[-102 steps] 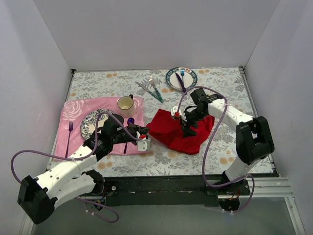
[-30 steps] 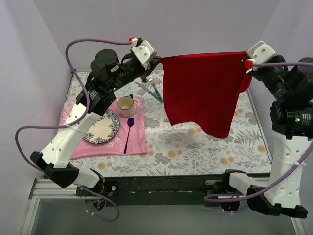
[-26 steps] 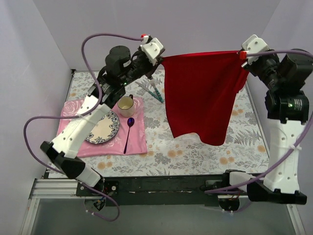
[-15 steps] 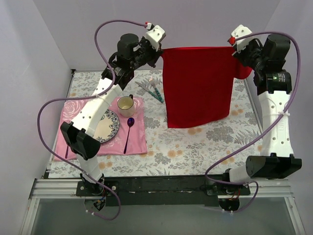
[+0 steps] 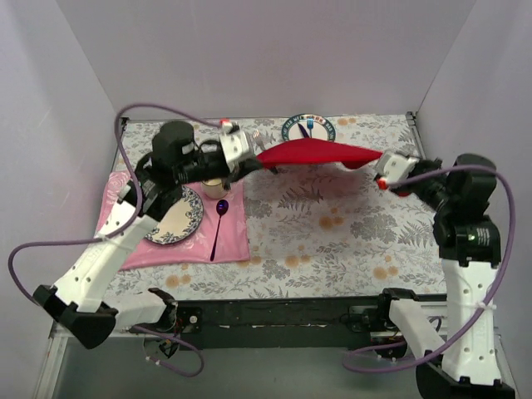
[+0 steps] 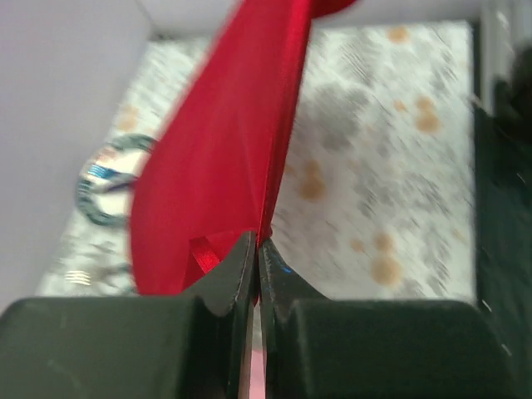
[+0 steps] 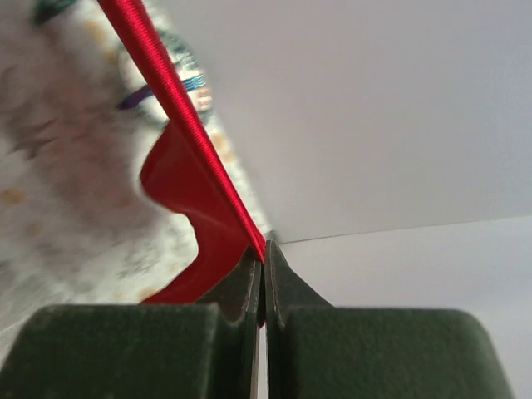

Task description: Fold the napkin into a case and place the utensils inside

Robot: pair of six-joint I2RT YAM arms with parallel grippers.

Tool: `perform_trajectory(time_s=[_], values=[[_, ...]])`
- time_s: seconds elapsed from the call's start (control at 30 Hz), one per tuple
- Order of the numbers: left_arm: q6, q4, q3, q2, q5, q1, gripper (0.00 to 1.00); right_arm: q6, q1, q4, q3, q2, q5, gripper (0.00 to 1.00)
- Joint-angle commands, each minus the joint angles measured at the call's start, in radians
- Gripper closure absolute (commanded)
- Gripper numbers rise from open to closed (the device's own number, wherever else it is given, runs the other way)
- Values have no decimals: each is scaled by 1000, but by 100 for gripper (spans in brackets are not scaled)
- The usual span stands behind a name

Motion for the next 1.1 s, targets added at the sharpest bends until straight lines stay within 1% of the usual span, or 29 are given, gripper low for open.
perform_trajectory(time_s=[0.0,0.03,0.07,0.1,0.13,0.27,0.33,0.37,0.43,0.5,0.57,0.6,0.63,0.7,0.73,0.77,0.8,0.83,0.9,0.93,0.97,1.03,1.07], values=[[167,-292,-334,-61,-2,-111,100,-255,-35,-235,-266,-80,64,99],[170,-294,-399,-68,-28,-142,100,-315,-35,-311,-303,-100,60,99],[167,-294,-447,-71,-45,-174,100,-343,-33,-346,-337,-105,59,99],[158,-273,-532,-74,-51,-176,100,-370,-32,-379,-400,-108,54,99],[150,-265,-563,-77,-53,-177,100,-407,-30,-431,-423,-112,53,99],[167,-227,-674,-72,-85,-179,100,-479,-1,-547,-485,-94,5,99],[167,-204,-705,-66,-85,-179,100,-489,25,-569,-509,-71,4,99],[165,-199,-708,-51,-86,-179,100,-475,74,-560,-517,-62,8,99],[150,-185,-705,-30,-91,-179,100,-443,111,-530,-537,-30,17,98],[123,-182,-694,-2,-92,-179,100,-359,166,-450,-537,0,19,97],[100,-170,-674,12,-115,-177,100,-282,216,-382,-520,68,36,96],[86,-158,-665,30,-128,-176,100,-233,221,-332,-508,101,39,97],[73,-153,-654,41,-146,-170,100,-217,223,-315,-486,174,39,99],[55,-132,-604,91,-157,-130,100,-139,223,-237,-417,259,68,99],[26,-121,-581,116,-172,-89,100,-127,223,-230,-390,342,106,99],[12,-113,-558,141,-174,-67,100,-119,221,-229,-359,383,116,99],[-5,-101,-507,199,-178,-44,100,-105,221,-224,-300,418,125,96],[-41,-95,-484,228,-184,-6,100,-89,220,-236,-276,475,134,80],[-68,-87,-421,315,-212,22,100,-69,215,-267,-210,513,136,54],[-77,-86,-407,339,-221,37,100,-56,206,-311,-189,535,110,25],[-89,-86,-395,363,-232,44,100,-52,174,-342,-173,537,93,21],[-98,-73,-387,403,-237,48,100,-55,133,-390,-150,524,45,20],[-103,-69,-389,414,-234,48,100,-76,78,-440,-152,515,30,20]])
